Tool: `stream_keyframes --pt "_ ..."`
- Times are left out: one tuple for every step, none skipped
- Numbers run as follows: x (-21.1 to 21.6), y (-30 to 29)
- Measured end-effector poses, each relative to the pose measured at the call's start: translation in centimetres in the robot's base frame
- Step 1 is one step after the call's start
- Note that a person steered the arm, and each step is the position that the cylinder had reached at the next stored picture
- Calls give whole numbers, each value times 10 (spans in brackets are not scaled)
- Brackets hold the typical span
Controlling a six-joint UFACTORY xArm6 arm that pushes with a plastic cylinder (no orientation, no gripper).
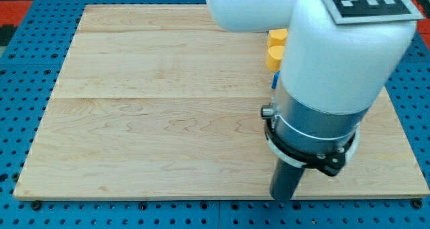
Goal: Move your arm towards the bottom right
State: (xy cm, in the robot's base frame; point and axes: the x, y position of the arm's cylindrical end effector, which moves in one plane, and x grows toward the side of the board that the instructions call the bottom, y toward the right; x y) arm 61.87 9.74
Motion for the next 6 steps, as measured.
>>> stream_keyframes --pt "-1 7" --pt "-1 7" --pt "0 15" --pt "0 27" --pt "0 32" --pt "0 33"
